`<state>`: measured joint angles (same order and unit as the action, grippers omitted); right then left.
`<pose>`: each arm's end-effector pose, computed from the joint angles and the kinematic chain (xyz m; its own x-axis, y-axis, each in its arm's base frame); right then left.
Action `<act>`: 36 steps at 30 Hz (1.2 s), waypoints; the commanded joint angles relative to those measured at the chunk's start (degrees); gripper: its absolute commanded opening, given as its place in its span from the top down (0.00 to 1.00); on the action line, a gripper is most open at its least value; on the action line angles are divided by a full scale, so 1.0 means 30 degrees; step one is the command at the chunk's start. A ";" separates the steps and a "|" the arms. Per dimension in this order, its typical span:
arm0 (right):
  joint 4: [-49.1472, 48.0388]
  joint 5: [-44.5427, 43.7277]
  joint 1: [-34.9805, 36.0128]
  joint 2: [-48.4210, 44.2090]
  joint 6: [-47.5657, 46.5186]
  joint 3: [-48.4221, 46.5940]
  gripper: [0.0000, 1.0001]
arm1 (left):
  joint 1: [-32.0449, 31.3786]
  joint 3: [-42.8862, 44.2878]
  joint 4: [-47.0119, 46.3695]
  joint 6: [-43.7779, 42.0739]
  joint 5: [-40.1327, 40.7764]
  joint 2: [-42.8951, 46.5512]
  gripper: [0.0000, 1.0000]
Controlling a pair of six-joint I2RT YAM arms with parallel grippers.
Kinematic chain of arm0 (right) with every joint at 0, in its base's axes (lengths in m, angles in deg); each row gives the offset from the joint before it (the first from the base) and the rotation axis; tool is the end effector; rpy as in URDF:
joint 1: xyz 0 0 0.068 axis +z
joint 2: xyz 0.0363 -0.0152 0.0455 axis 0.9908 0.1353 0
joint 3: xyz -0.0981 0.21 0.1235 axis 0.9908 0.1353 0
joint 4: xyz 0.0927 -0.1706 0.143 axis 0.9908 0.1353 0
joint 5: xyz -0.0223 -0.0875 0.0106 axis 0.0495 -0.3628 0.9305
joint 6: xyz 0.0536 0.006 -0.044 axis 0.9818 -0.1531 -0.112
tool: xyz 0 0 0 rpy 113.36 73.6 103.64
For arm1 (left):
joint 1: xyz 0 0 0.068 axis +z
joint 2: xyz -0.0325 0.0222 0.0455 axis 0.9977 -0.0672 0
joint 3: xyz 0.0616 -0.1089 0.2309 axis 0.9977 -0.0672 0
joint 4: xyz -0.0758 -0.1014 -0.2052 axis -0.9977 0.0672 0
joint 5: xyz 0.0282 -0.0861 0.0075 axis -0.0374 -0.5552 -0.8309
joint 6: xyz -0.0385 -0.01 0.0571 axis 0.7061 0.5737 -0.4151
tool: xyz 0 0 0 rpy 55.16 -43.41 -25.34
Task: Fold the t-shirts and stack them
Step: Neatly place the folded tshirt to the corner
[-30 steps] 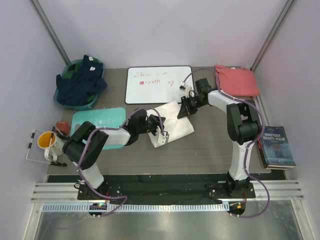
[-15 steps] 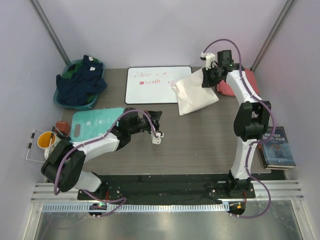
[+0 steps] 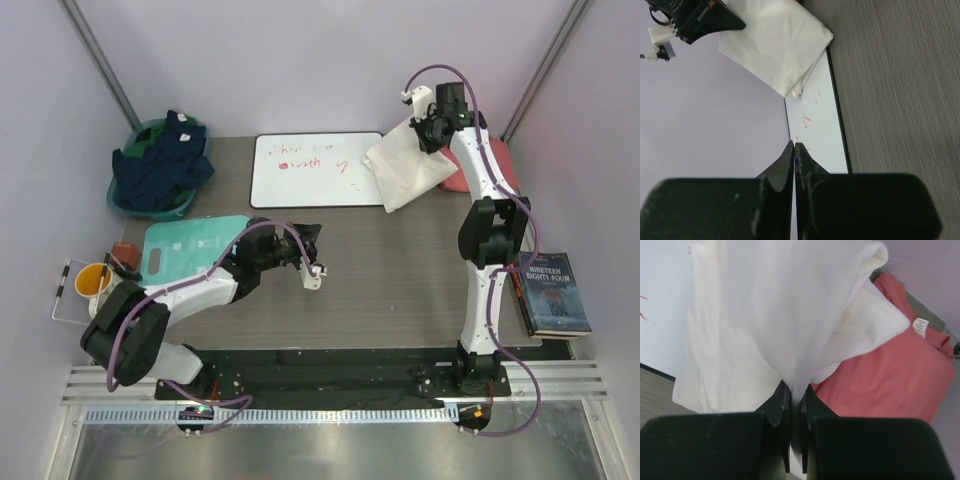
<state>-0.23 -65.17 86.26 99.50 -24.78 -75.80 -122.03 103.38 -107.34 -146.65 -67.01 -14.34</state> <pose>0.4925 0.0416 0.2774 -0.5305 -0.5379 -0.6551 -0.4895 0.8254 -0.2813 0.2279 -0.1946 0.2160 0.8157 0.5144 -0.2647 0.3648 -0.1022 0.9255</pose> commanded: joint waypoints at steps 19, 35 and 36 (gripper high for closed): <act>-0.3059 -0.4335 -0.2632 -0.0641 -0.1975 -0.3224 0.99 | 0.0270 0.0983 -0.1572 0.0065 -0.0282 -0.1492 1.00; -0.3441 -0.4831 -0.3951 -0.0319 -0.2151 -0.2729 0.99 | 0.0299 0.1980 -0.1280 -0.0111 -0.0751 -0.2342 1.00; -0.3557 -0.4978 -0.4010 -0.0029 -0.2210 -0.2495 0.99 | 0.0299 0.1980 -0.1222 -0.0169 -0.0751 -0.2313 1.00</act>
<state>-5.87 -77.56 75.53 99.92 -30.53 -83.41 -121.37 107.29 -109.00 -146.68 -67.56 -20.94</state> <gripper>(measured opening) 0.090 0.003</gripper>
